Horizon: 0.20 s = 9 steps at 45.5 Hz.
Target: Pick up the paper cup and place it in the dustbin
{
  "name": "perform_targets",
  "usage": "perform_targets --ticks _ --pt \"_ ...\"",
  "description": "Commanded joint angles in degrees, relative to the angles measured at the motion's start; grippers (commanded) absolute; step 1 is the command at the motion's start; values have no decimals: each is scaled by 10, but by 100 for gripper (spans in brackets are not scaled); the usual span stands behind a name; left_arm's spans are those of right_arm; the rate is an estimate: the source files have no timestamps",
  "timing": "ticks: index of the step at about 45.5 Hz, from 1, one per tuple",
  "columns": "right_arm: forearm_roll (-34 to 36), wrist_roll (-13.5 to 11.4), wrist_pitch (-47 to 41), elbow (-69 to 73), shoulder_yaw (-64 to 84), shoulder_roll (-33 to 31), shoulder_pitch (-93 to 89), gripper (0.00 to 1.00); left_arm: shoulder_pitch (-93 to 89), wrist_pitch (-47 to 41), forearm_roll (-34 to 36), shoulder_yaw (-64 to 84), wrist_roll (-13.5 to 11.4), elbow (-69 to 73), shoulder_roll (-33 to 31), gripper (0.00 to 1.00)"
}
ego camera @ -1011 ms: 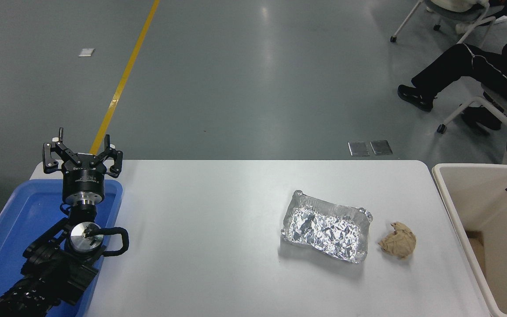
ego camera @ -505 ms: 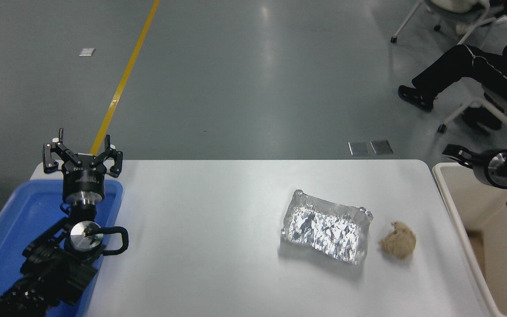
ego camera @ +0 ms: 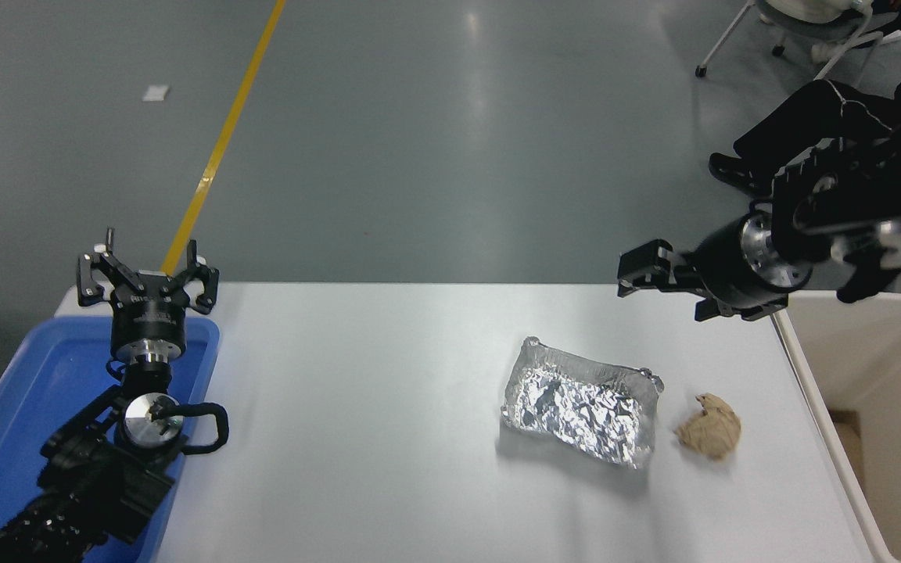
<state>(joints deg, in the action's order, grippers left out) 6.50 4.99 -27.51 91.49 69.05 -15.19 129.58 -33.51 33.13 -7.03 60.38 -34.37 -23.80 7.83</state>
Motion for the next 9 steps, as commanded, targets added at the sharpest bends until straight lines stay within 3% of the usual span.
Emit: perform_targets --ticks 1,9 --pt "0 -1 -119 40 -43 8 81 100 0 0 0 0 0 0 0 99" --pt "0 -3 -118 41 -51 9 79 100 0 0 0 0 0 0 0 99"
